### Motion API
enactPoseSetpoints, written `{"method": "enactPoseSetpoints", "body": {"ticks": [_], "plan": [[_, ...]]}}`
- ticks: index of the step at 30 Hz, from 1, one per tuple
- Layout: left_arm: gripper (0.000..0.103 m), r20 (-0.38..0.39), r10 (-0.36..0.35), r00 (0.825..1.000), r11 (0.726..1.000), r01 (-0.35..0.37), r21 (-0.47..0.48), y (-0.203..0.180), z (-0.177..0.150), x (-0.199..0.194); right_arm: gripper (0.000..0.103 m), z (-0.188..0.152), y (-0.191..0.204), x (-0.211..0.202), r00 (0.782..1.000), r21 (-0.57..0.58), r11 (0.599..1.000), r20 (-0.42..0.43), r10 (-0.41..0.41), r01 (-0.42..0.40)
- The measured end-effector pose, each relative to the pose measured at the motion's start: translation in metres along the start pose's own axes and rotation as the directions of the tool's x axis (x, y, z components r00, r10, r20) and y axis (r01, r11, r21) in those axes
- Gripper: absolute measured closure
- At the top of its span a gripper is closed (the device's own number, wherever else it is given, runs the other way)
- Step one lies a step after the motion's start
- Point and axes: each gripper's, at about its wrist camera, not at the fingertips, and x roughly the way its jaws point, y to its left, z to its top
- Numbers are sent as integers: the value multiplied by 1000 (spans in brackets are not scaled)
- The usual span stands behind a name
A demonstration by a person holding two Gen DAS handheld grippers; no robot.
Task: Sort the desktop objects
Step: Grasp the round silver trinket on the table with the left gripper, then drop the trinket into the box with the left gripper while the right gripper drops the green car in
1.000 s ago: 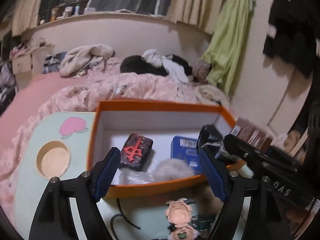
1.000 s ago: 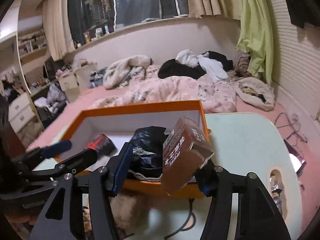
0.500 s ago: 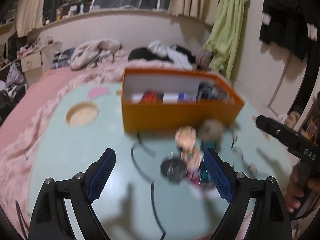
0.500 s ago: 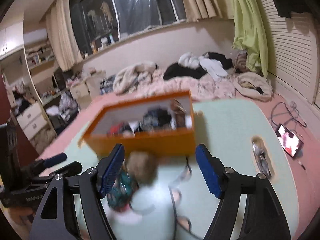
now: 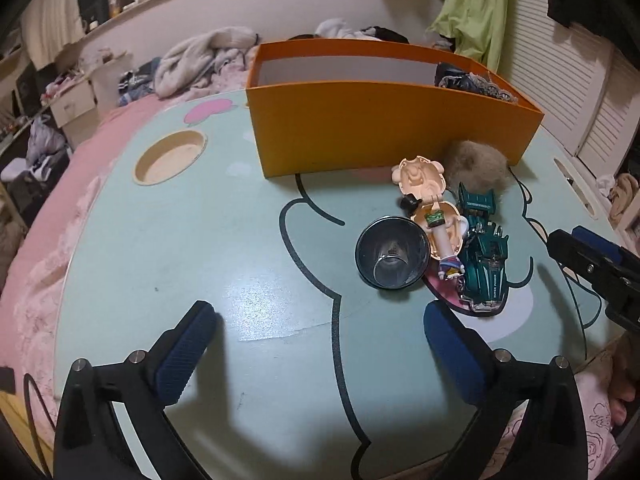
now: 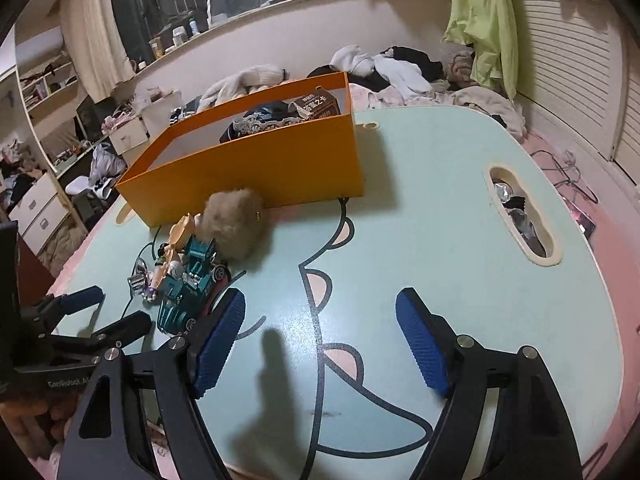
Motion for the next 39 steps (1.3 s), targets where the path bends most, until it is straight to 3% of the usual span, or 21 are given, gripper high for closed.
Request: {"method": "enactPoseSetpoints", "body": {"ticks": [11, 16, 21, 23, 25, 27, 31, 35, 39], "plan": [[0, 7, -6, 1000, 1000, 6, 2, 2, 0, -1, 23, -7, 2, -8, 1000, -2, 1000, 4, -1, 1], [27, 36, -89, 995, 996, 89, 18, -6, 2, -11, 23, -9, 2, -9, 1000, -1, 1000, 4, -1, 1], [44, 51, -141, 989, 989, 139, 41, -15, 18, -9, 22, -9, 2, -9, 1000, -1, 1000, 4, -1, 1], [45, 53, -161, 986, 986, 158, 45, -19, 25, -5, 22, -9, 2, -9, 1000, -1, 1000, 4, -1, 1], [60, 32, -189, 981, 981, 188, 43, -20, 25, 0, 22, -9, 2, -9, 1000, -1, 1000, 4, -2, 2], [67, 43, -203, 978, 979, 202, 39, -19, 24, 1, 22, -9, 2, -9, 1000, 0, 1000, 5, -1, 1], [67, 75, -202, 977, 979, 201, 17, -17, 13, -5, 22, -10, 3, -10, 1000, -1, 1000, 6, 3, -3], [67, 125, -173, 977, 984, 177, -23, -9, 5, -15, 22, -4, 20, -15, 994, -21, 993, 4, 113, -113], [67, 202, -134, 970, 986, 151, -73, 4, 2, -29, 22, 2, 57, -11, 987, -118, 980, -21, 160, -162]]}}
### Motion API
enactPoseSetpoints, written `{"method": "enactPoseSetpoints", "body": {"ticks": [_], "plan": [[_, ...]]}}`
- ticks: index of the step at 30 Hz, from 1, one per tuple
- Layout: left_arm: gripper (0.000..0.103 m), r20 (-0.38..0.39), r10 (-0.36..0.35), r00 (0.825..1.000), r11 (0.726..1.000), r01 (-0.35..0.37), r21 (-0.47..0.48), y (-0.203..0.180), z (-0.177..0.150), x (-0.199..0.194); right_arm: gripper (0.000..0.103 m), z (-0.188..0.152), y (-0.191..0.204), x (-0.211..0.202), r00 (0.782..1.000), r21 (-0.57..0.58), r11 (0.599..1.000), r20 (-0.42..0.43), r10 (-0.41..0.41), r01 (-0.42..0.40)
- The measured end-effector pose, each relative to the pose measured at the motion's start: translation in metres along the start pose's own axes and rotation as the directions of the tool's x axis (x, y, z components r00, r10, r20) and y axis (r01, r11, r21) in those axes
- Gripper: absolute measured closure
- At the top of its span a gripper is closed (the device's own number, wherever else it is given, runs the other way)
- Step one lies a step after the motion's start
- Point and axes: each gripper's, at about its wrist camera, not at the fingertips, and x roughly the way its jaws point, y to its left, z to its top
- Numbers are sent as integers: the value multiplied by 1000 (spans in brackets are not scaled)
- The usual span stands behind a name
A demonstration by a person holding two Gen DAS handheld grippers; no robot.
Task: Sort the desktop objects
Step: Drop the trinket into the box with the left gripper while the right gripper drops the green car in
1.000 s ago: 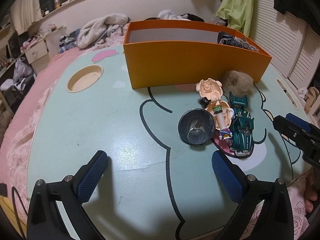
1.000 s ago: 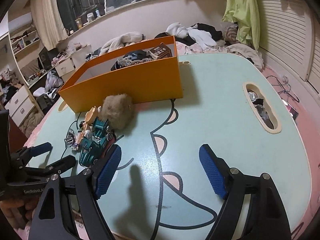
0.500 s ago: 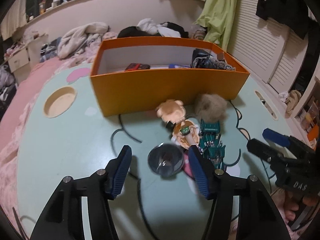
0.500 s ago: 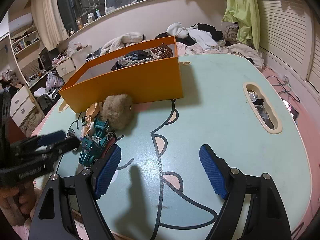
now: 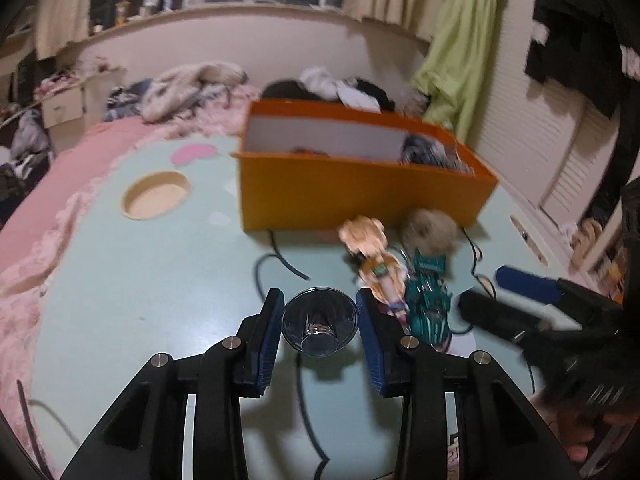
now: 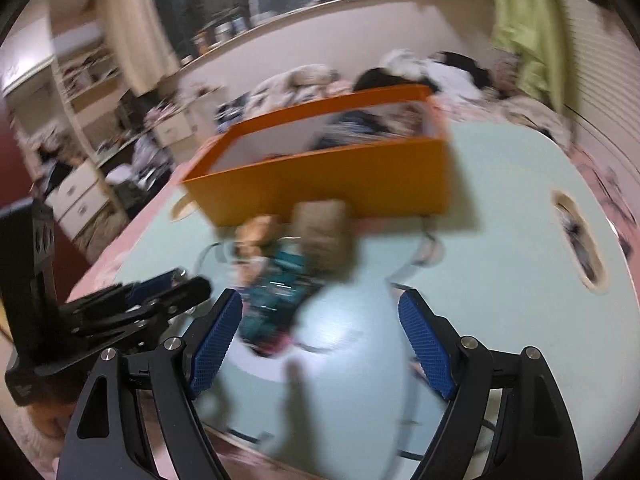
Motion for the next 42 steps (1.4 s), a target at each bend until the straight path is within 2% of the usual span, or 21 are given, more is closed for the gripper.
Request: {"method": "enactPoseSetpoints", "body": {"ticks": [3, 5, 7, 8, 9, 10, 14, 18, 20, 23, 27, 31, 35, 38, 39, 40, 41, 42], "plan": [[67, 10, 24, 1000, 999, -24, -37, 11, 0, -2, 24, 5, 22, 12, 1000, -67, 998, -28, -1, -1], [67, 0, 0, 1000, 997, 0, -75, 19, -2, 0, 26, 7, 24, 20, 998, -82, 996, -53, -28, 24], [67, 0, -3, 1000, 997, 3, -83, 21, -2, 1, 40, 4, 19, 32, 993, -65, 997, -112, -43, 36], [67, 1, -4, 1000, 997, 4, -78, 20, -2, 1, 52, 0, 14, 34, 991, -53, 998, -129, -38, 31], [67, 1, -3, 1000, 997, 3, -71, 19, -2, 1, 64, -1, 14, 30, 994, -47, 998, -104, -33, 28], [67, -1, -3, 1000, 998, 3, -59, 16, -2, 2, 65, -1, 11, 29, 994, -32, 999, -106, -6, 3], [67, 3, -3, 1000, 999, 3, -48, 15, -3, 0, 75, -9, 0, 14, 998, -10, 1000, -67, 15, -15], [67, 12, -6, 1000, 998, 7, -58, 16, -3, -2, 75, -13, -8, 2, 999, 32, 999, -25, 38, -37], [67, 22, -10, 1000, 998, 12, -55, 15, -2, -4, 75, -13, -15, -8, 998, 61, 996, 23, 61, -62], [67, 40, -16, 999, 999, 18, -42, 13, 0, -8, 75, -11, -18, -25, 987, 77, 991, 122, 102, -112], [67, 56, -40, 998, 999, 41, -23, 9, 11, -12, 75, 1, -13, -29, 979, 75, 989, 170, 112, -127], [67, 88, -80, 993, 997, 82, -18, 3, 40, -9, 75, 21, -14, -25, 976, 86, 988, 186, 112, -130], [67, 137, -103, 985, 993, 110, -45, 2, 81, 2, 75, 58, -18, -16, 973, 56, 994, 217, 77, -92], [67, 125, -100, 987, 992, 109, -69, 2, 107, 25, 75, 83, -23, 1, 977, 64, 996, 206, 52, -67], [61, 104, -95, 990, 992, 103, -77, 1, 111, 35, 74, 88, -25, 10, 982, 67, 996, 186, 42, -56], [36, 54, -90, 995, 991, 94, -91, 3, 114, 51, 74, 94, -27, 23, 990, 68, 997, 140, 19, -29], [24, 10, -79, 997, 991, 79, -105, 5, 112, 63, 71, 99, -30, 40, 997, 75, 997, 77, -10, 4], [20, -19, -79, 997, 990, 76, -118, 6, 108, 73, 66, 100, -35, 50, 999, 85, 996, 38, -15, 12]]}}
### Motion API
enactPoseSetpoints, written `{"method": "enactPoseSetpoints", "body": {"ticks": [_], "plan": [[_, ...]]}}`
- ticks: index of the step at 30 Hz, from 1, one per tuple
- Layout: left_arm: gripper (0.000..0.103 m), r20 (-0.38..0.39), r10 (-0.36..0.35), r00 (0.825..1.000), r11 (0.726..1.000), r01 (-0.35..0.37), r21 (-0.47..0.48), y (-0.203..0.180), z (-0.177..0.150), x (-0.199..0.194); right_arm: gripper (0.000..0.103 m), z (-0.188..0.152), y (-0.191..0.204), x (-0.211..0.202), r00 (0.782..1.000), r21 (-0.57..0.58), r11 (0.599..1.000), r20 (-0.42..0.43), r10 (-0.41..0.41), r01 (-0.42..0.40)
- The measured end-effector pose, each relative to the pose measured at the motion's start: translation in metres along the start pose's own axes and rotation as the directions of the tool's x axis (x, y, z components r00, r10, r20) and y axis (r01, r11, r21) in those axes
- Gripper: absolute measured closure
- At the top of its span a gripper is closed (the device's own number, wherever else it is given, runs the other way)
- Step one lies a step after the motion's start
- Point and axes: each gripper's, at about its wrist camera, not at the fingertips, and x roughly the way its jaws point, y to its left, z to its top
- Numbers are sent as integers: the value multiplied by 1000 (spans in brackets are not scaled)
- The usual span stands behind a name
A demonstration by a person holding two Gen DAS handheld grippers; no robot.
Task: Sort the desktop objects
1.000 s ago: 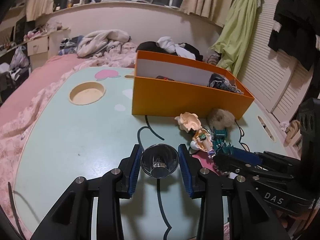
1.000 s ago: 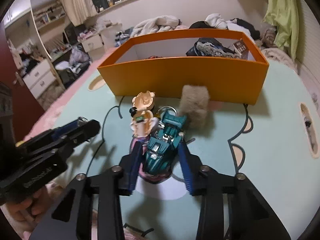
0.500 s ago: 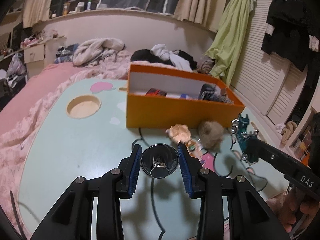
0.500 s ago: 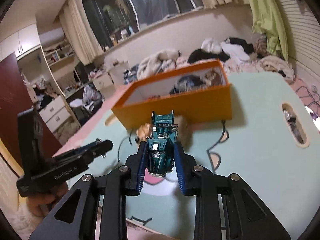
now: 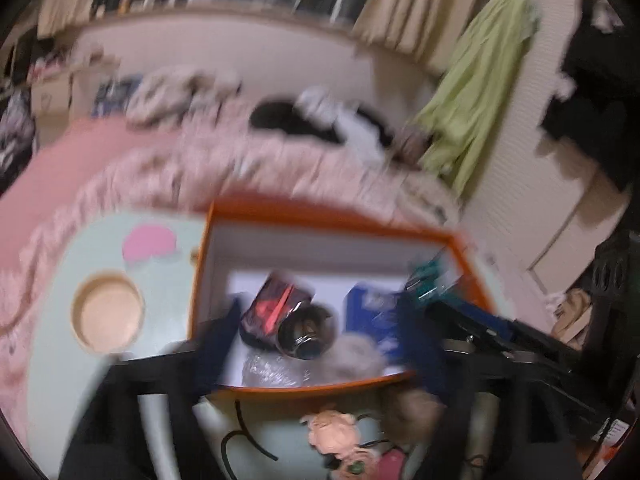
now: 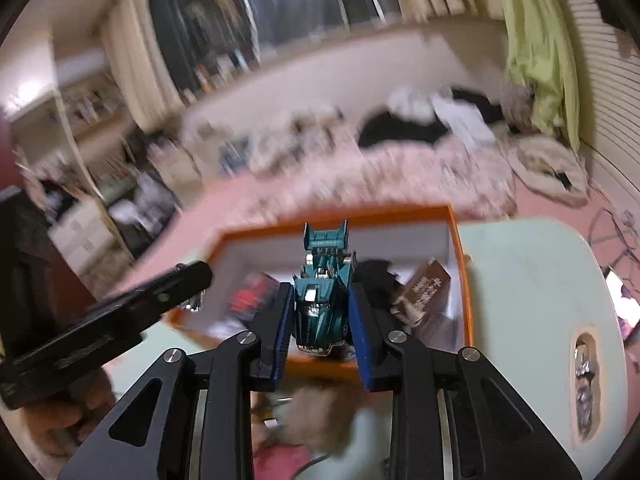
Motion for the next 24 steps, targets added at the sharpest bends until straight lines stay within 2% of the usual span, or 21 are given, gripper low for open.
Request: {"method": "enactPoseSetpoints", "body": {"ticks": [1, 2, 3, 5, 8, 11, 14, 16, 20, 23, 24], "plan": [[20, 38, 18, 999, 999, -19, 30, -3, -2, -3, 61, 0, 2, 1, 999, -30, 999, 24, -36, 37], [20, 78, 41, 996, 997, -46, 65, -8, -6, -7, 46, -2, 5, 2, 995, -55, 995, 47, -85, 88], [20, 92, 31, 995, 996, -39, 79, -9, -9, -10, 41, -3, 3, 2, 994, -53, 993, 49, -102, 104], [20, 106, -20, 994, 998, 13, 65, -5, -11, -18, 40, -6, -3, -1, 997, -39, 997, 61, -57, 59], [19, 140, -44, 989, 999, 40, 30, 0, -14, -34, 38, -8, -11, -21, 992, 5, 1000, 125, 3, -4], [17, 154, -22, 988, 1000, 19, 17, 2, -22, -54, 32, -15, -6, -54, 977, -8, 1000, 209, 27, -26], [12, 120, -10, 993, 1000, 7, 25, 1, -38, -68, 29, -31, 3, -77, 975, -41, 999, 220, 13, -4], [11, 73, 17, 997, 999, -20, 45, 0, -53, -71, 27, -39, 5, -80, 980, -45, 999, 197, 6, 3], [11, -50, 73, 996, 991, -67, 112, -4, -83, -60, 27, -73, 5, -69, 998, -58, 998, 60, -31, 35], [10, -140, 140, 980, 981, -118, 153, -4, -101, -43, 27, -97, 1, -52, 995, -72, 994, -35, -89, 86], [2, -160, 186, 969, 971, -156, 182, -5, -105, -36, 27, -102, -1, -47, 992, -67, 993, -67, -102, 98]]}}
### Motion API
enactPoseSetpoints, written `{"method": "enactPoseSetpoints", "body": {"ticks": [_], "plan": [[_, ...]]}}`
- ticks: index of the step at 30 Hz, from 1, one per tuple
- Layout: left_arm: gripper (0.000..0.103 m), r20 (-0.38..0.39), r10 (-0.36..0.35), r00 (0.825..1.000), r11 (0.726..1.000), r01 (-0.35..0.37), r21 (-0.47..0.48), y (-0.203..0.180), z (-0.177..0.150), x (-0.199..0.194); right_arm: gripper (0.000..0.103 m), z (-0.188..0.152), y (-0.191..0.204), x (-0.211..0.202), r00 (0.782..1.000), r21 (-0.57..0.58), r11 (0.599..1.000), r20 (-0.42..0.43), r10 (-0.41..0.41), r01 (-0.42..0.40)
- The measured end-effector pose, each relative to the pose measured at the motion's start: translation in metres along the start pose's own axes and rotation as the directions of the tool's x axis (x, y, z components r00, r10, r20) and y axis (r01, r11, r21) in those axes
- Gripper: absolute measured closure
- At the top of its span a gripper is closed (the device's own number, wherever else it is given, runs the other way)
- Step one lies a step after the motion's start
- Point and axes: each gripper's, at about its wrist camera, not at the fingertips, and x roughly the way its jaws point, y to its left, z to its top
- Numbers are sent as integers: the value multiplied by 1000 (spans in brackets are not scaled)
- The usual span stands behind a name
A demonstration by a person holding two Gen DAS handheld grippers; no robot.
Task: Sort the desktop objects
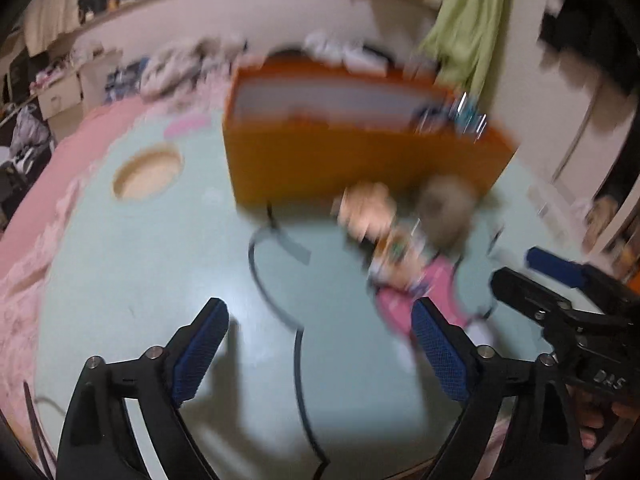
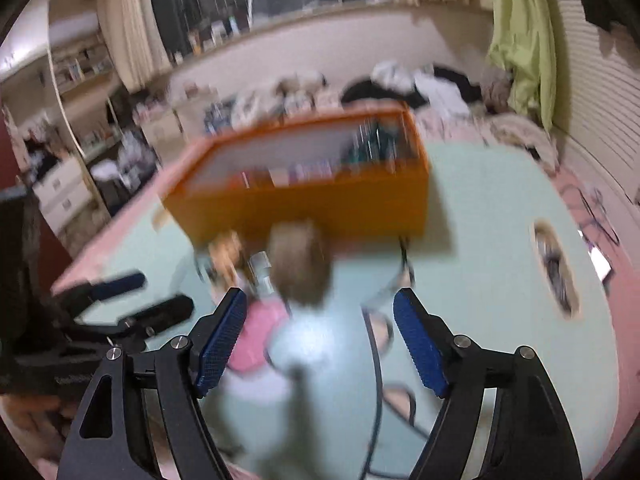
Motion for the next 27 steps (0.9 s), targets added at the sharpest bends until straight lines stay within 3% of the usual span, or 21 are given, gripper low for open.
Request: {"method": "enactPoseSetpoints", "body": {"ticks": [1, 5, 27], "plan": [[0, -18, 48, 999, 998, -47, 29, -3, -3, 3, 26, -5, -3, 7, 999, 9, 1000, -43, -15, 16], [0, -14, 44, 999, 999, -43, 33, -1, 0, 2, 20, -7, 3, 9, 997, -32, 997, -28, -70, 69], [0, 2, 46, 999, 999, -46, 28, 4, -1, 4, 15, -11, 5, 7, 998, -46, 997, -20, -63, 62]]}}
